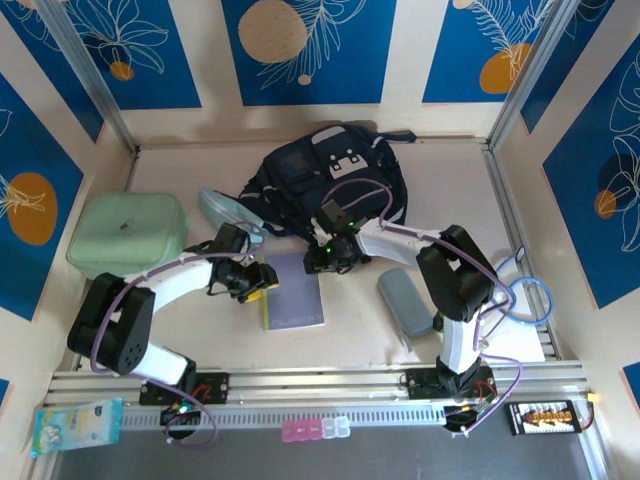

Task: Pack the student bag

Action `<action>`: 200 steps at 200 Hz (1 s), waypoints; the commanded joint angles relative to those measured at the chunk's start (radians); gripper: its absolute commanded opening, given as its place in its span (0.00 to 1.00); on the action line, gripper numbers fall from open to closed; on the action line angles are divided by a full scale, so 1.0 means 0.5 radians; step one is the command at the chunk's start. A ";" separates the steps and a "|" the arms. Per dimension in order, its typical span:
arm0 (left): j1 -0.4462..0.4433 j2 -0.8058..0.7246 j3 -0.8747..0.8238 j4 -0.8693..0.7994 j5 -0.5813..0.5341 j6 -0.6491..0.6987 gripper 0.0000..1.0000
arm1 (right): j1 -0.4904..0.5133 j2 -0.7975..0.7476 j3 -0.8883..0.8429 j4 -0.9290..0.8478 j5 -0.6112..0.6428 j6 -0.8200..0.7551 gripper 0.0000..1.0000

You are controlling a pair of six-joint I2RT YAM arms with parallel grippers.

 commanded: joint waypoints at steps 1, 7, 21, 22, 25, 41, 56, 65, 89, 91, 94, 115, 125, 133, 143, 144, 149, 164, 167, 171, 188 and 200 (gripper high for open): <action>-0.002 0.033 -0.024 0.060 0.066 -0.009 0.56 | 0.018 0.076 0.042 -0.042 0.023 -0.053 0.32; -0.003 0.038 -0.026 0.065 0.068 -0.010 0.56 | 0.020 0.088 0.042 -0.044 0.027 -0.058 0.32; -0.006 0.054 -0.029 0.082 0.082 -0.015 0.55 | 0.022 0.113 0.047 -0.035 0.018 -0.064 0.32; -0.008 0.055 -0.030 0.086 0.083 -0.015 0.55 | 0.023 0.116 0.047 -0.035 0.019 -0.063 0.32; -0.010 0.058 -0.032 0.091 0.084 -0.016 0.55 | 0.024 0.120 0.047 -0.032 0.022 -0.065 0.32; -0.018 0.076 -0.040 0.123 0.107 -0.032 0.54 | 0.030 0.136 0.050 -0.031 0.043 -0.060 0.32; -0.020 0.102 -0.045 0.141 0.120 -0.037 0.53 | 0.030 0.149 0.046 -0.031 0.064 -0.058 0.32; -0.022 0.117 -0.042 0.151 0.138 -0.037 0.53 | 0.031 0.160 0.047 -0.035 0.076 -0.056 0.32; -0.025 0.154 -0.021 0.171 0.197 -0.029 0.52 | 0.028 0.182 0.057 -0.050 0.107 -0.062 0.30; -0.025 0.156 -0.021 0.170 0.199 -0.028 0.52 | 0.028 0.183 0.055 -0.055 0.106 -0.065 0.30; -0.025 0.157 -0.018 0.170 0.203 -0.031 0.52 | 0.027 0.184 0.054 -0.055 0.108 -0.066 0.30; -0.025 0.146 -0.006 0.188 0.243 -0.027 0.51 | 0.022 0.196 0.062 -0.059 0.106 -0.069 0.30; -0.024 0.129 0.004 0.215 0.293 -0.025 0.50 | 0.022 0.197 0.063 -0.059 0.110 -0.072 0.30; -0.025 0.105 0.017 0.228 0.324 -0.023 0.49 | 0.019 0.196 0.063 -0.059 0.109 -0.072 0.30; -0.025 0.065 0.034 0.232 0.354 -0.024 0.49 | 0.019 0.197 0.060 -0.058 0.110 -0.069 0.29; -0.025 0.059 0.036 0.233 0.357 -0.021 0.49 | 0.019 0.197 0.059 -0.059 0.111 -0.069 0.29; -0.025 0.035 0.047 0.232 0.373 -0.020 0.48 | 0.019 0.197 0.060 -0.059 0.112 -0.069 0.29; -0.025 -0.047 0.056 0.237 0.401 -0.039 0.48 | 0.019 0.198 0.058 -0.058 0.112 -0.069 0.29; -0.025 -0.067 0.055 0.238 0.403 -0.043 0.48 | 0.019 0.199 0.059 -0.056 0.112 -0.068 0.29; -0.025 -0.087 0.056 0.236 0.404 -0.051 0.48 | 0.019 0.202 0.058 -0.058 0.115 -0.071 0.29; -0.025 -0.153 0.040 0.242 0.404 -0.096 0.48 | 0.025 0.203 0.053 -0.045 0.138 -0.080 0.28; -0.025 -0.180 0.018 0.278 0.424 -0.135 0.48 | 0.024 0.215 0.060 -0.046 0.152 -0.086 0.28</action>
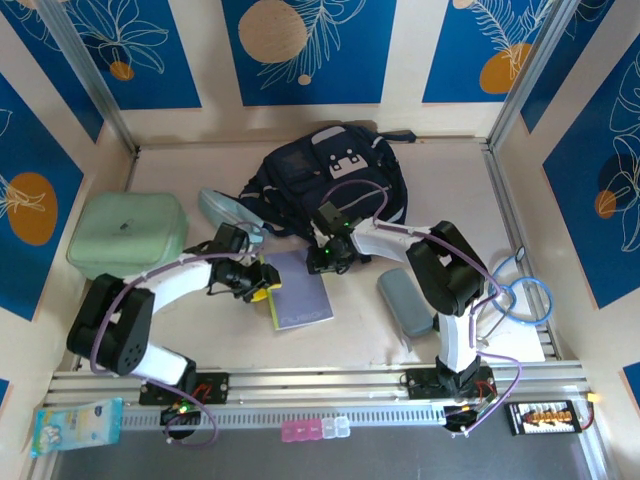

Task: Pack the student bag

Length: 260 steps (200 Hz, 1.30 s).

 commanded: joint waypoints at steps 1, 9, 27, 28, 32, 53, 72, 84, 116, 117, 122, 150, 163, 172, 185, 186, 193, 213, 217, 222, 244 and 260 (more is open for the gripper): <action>-0.023 -0.105 0.026 0.214 0.187 -0.079 0.47 | 0.026 0.098 0.013 -0.047 0.001 -0.042 0.28; -0.023 -0.122 0.003 0.262 0.199 -0.110 0.47 | 0.027 0.106 0.020 -0.049 0.008 -0.046 0.28; -0.023 -0.147 -0.050 0.390 0.227 -0.185 0.45 | 0.030 0.104 0.020 -0.052 0.025 -0.055 0.28; -0.023 -0.148 -0.051 0.398 0.229 -0.189 0.45 | 0.030 0.104 0.020 -0.051 0.027 -0.057 0.28; -0.023 -0.145 -0.060 0.420 0.236 -0.200 0.45 | 0.030 0.102 0.020 -0.053 0.030 -0.055 0.28; -0.023 -0.098 -0.086 0.523 0.267 -0.237 0.42 | 0.034 0.105 0.014 -0.046 0.032 -0.055 0.28; -0.023 -0.030 -0.106 0.661 0.356 -0.294 0.39 | 0.038 0.108 0.017 -0.055 0.041 -0.058 0.28; -0.023 -0.017 -0.103 0.647 0.348 -0.283 0.38 | 0.040 0.107 0.017 -0.058 0.050 -0.057 0.27; -0.023 -0.035 -0.010 0.282 0.168 -0.088 0.31 | 0.039 0.106 0.019 -0.063 0.059 -0.057 0.27; -0.023 -0.036 -0.007 0.273 0.163 -0.083 0.30 | 0.039 0.107 0.018 -0.063 0.060 -0.057 0.27; -0.022 -0.037 0.002 0.237 0.144 -0.064 0.28 | 0.040 0.104 0.020 -0.064 0.061 -0.057 0.28; -0.023 -0.084 0.043 0.119 0.060 0.003 0.17 | 0.040 0.053 0.041 -0.104 0.070 -0.058 0.28; -0.022 -0.119 0.068 0.058 0.019 0.036 0.08 | 0.034 -0.009 0.068 -0.130 0.051 -0.050 0.28; -0.021 -0.149 0.092 0.023 -0.006 0.060 0.01 | 0.028 -0.068 0.089 -0.145 0.025 -0.049 0.29; -0.022 -0.193 0.135 -0.030 -0.015 0.096 0.00 | 0.016 -0.152 0.114 -0.157 0.000 -0.039 0.31; -0.021 -0.195 0.141 -0.036 -0.016 0.099 0.00 | 0.015 -0.162 0.116 -0.157 -0.004 -0.038 0.31; -0.022 -0.223 0.172 -0.073 -0.019 0.120 0.00 | 0.002 -0.216 0.126 -0.157 -0.026 -0.032 0.32; -0.022 -0.306 0.271 -0.178 -0.021 0.175 0.00 | -0.045 -0.381 0.135 -0.147 -0.029 -0.018 0.37; -0.021 -0.323 0.291 -0.193 -0.019 0.181 0.00 | -0.057 -0.417 0.130 -0.137 -0.024 -0.015 0.39; -0.021 -0.344 0.319 -0.212 -0.019 0.189 0.00 | -0.071 -0.463 0.120 -0.124 -0.016 -0.013 0.43; -0.020 -0.427 0.437 -0.262 -0.014 0.211 0.00 | -0.178 -0.647 0.051 -0.049 -0.013 0.041 0.54; -0.017 -0.472 0.518 -0.286 -0.030 0.220 0.00 | -0.310 -0.760 -0.026 0.039 -0.114 0.128 0.58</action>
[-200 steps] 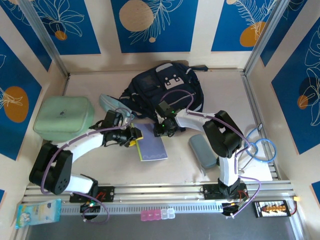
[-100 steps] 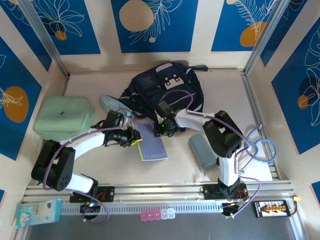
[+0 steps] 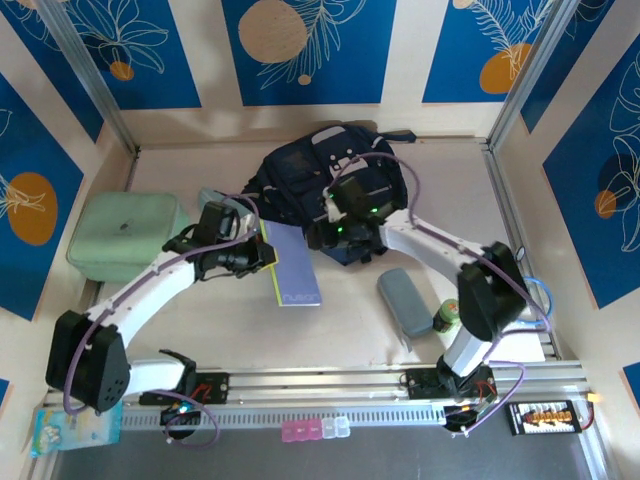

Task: Pack the student bag

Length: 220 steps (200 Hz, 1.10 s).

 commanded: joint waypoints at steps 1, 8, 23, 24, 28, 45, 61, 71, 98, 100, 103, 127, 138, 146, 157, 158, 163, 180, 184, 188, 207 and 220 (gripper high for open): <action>-0.003 -0.097 0.163 -0.085 -0.014 0.072 0.00 | -0.162 -0.158 -0.079 0.106 -0.130 0.115 0.58; -0.005 -0.112 0.192 -0.073 -0.026 0.061 0.00 | -0.239 -0.204 -0.128 0.170 -0.215 0.175 0.59; -0.004 -0.126 0.221 0.018 -0.059 0.012 0.00 | -0.413 -0.269 -0.246 0.328 -0.389 0.319 0.64; -0.004 -0.126 0.222 0.030 -0.059 0.008 0.00 | -0.427 -0.273 -0.254 0.335 -0.398 0.326 0.64; -0.001 -0.126 0.221 0.074 -0.065 -0.012 0.00 | -0.469 -0.280 -0.278 0.369 -0.437 0.360 0.65; -0.001 -0.092 0.225 0.317 -0.098 -0.126 0.00 | -0.613 -0.285 -0.359 0.502 -0.630 0.490 0.67; -0.001 -0.010 0.259 0.523 -0.149 -0.242 0.00 | -0.714 -0.305 -0.451 0.691 -0.816 0.640 0.71; -0.001 0.048 0.295 0.653 -0.202 -0.311 0.00 | -0.763 -0.322 -0.517 0.824 -0.906 0.741 0.75; -0.001 0.229 0.373 1.056 -0.303 -0.545 0.00 | -0.856 -0.354 -0.675 1.162 -1.082 1.015 0.83; -0.001 0.239 0.378 1.085 -0.306 -0.566 0.00 | -0.859 -0.355 -0.690 1.190 -1.094 1.039 0.84; -0.002 0.264 0.390 1.126 -0.318 -0.591 0.00 | -0.867 -0.356 -0.707 1.237 -1.115 1.070 0.84; -0.001 0.421 0.463 1.375 -0.388 -0.802 0.00 | -0.897 -0.338 -0.830 1.565 -1.219 1.309 0.90; -0.001 0.480 0.523 1.406 -0.396 -0.835 0.00 | -0.897 -0.314 -0.843 1.675 -1.268 1.392 0.92; -0.001 0.527 0.575 1.386 -0.384 -0.852 0.00 | -0.893 -0.294 -0.842 1.752 -1.298 1.449 0.92; -0.004 0.578 0.627 1.390 -0.363 -0.874 0.00 | -0.884 -0.266 -0.840 1.860 -1.322 1.535 0.93; -0.005 0.583 0.629 1.394 -0.360 -0.877 0.00 | -0.885 -0.266 -0.839 1.870 -1.323 1.542 0.93; -0.009 0.602 0.635 1.416 -0.352 -0.895 0.00 | -0.876 -0.253 -0.832 1.925 -1.327 1.577 0.93; -0.020 0.653 0.632 1.507 -0.339 -0.975 0.00 | -0.839 -0.203 -0.776 2.016 -1.330 1.660 0.93; -0.020 0.663 0.630 1.529 -0.336 -0.992 0.00 | -0.826 -0.190 -0.760 2.023 -1.330 1.676 0.93; -0.022 0.672 0.629 1.552 -0.330 -1.007 0.00 | -0.816 -0.175 -0.745 2.028 -1.326 1.691 0.93; -0.027 0.699 0.619 1.637 -0.312 -1.068 0.00 | -0.767 -0.104 -0.707 2.082 -1.307 1.787 0.93; -0.028 0.707 0.611 1.679 -0.305 -1.098 0.00 | -0.737 -0.048 -0.709 2.180 -1.306 1.873 0.92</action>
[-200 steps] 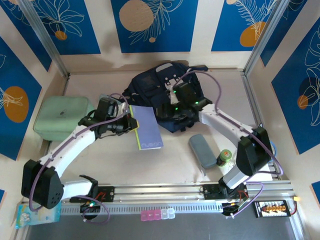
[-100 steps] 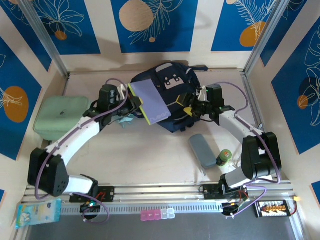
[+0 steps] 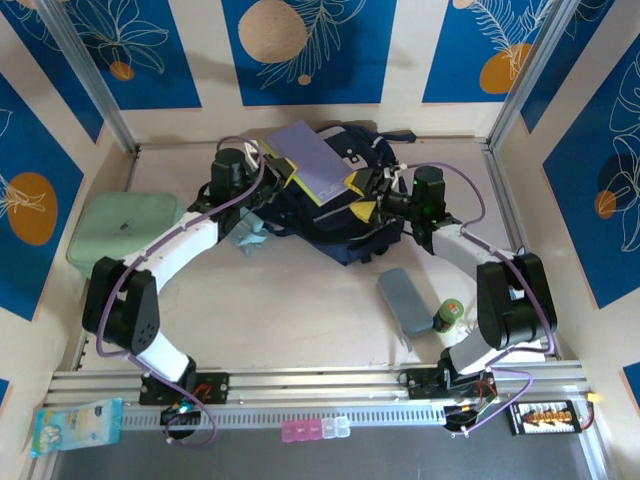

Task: Pack the student bag

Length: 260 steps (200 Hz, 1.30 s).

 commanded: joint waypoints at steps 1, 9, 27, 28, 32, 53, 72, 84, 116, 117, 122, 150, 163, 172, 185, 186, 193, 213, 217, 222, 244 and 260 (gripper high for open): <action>-0.026 0.021 0.049 0.254 0.040 -0.115 0.00 | 0.052 0.093 0.043 0.218 -0.054 0.227 0.92; -0.026 0.028 0.046 0.279 0.045 -0.126 0.00 | 0.067 0.131 0.048 0.291 -0.061 0.281 0.92; -0.037 0.041 0.037 0.315 0.057 -0.151 0.00 | 0.101 0.213 0.091 0.393 -0.064 0.381 0.90; -0.037 0.042 0.037 0.316 0.058 -0.155 0.00 | 0.104 0.217 0.095 0.395 -0.064 0.384 0.90; -0.041 0.045 0.034 0.320 0.061 -0.157 0.00 | 0.111 0.234 0.115 0.393 -0.067 0.397 0.90; -0.037 0.048 0.022 0.358 0.068 -0.192 0.00 | 0.138 0.314 0.203 0.419 -0.063 0.457 0.88; -0.031 0.047 0.023 0.372 0.077 -0.199 0.00 | 0.146 0.364 0.234 0.512 -0.041 0.528 0.86; -0.031 0.040 0.020 0.367 0.075 -0.195 0.00 | 0.150 0.380 0.236 0.568 -0.025 0.568 0.84; -0.027 0.034 0.002 0.354 0.066 -0.184 0.00 | 0.135 0.384 0.188 0.696 0.025 0.621 0.69; -0.027 0.033 0.002 0.352 0.065 -0.183 0.00 | 0.133 0.381 0.188 0.696 0.025 0.619 0.68; -0.028 0.031 -0.003 0.351 0.065 -0.185 0.00 | 0.128 0.374 0.180 0.698 0.032 0.620 0.66; -0.025 0.028 -0.008 0.331 0.065 -0.175 0.00 | 0.080 0.338 0.144 0.731 0.041 0.605 0.51; -0.024 0.028 0.005 0.295 0.072 -0.155 0.00 | 0.072 0.324 0.144 0.730 0.031 0.582 0.42; -0.025 0.028 0.015 0.260 0.078 -0.137 0.00 | 0.069 0.313 0.143 0.732 0.031 0.563 0.35; -0.025 0.027 0.025 0.215 0.082 -0.114 0.00 | 0.072 0.301 0.147 0.711 0.031 0.529 0.26; -0.025 0.026 0.024 0.212 0.082 -0.113 0.00 | 0.072 0.298 0.147 0.709 0.030 0.526 0.25; -0.025 0.025 0.022 0.197 0.083 -0.108 0.03 | 0.071 0.290 0.149 0.691 0.030 0.507 0.21; -0.025 0.002 0.008 0.146 0.074 -0.079 0.20 | 0.069 0.249 0.147 0.579 0.049 0.425 0.07; -0.025 -0.005 0.007 0.120 0.068 -0.064 0.25 | 0.067 0.238 0.147 0.545 0.054 0.403 0.06; -0.025 -0.015 0.005 0.085 0.061 -0.035 0.30 | 0.063 0.224 0.147 0.504 0.058 0.374 0.04; -0.025 -0.061 0.029 -0.178 0.017 0.153 0.54 | 0.032 0.131 0.141 0.300 0.091 0.208 0.00; -0.032 -0.101 0.059 -0.433 -0.061 0.375 0.63 | -0.005 0.040 0.138 0.108 0.126 0.046 0.00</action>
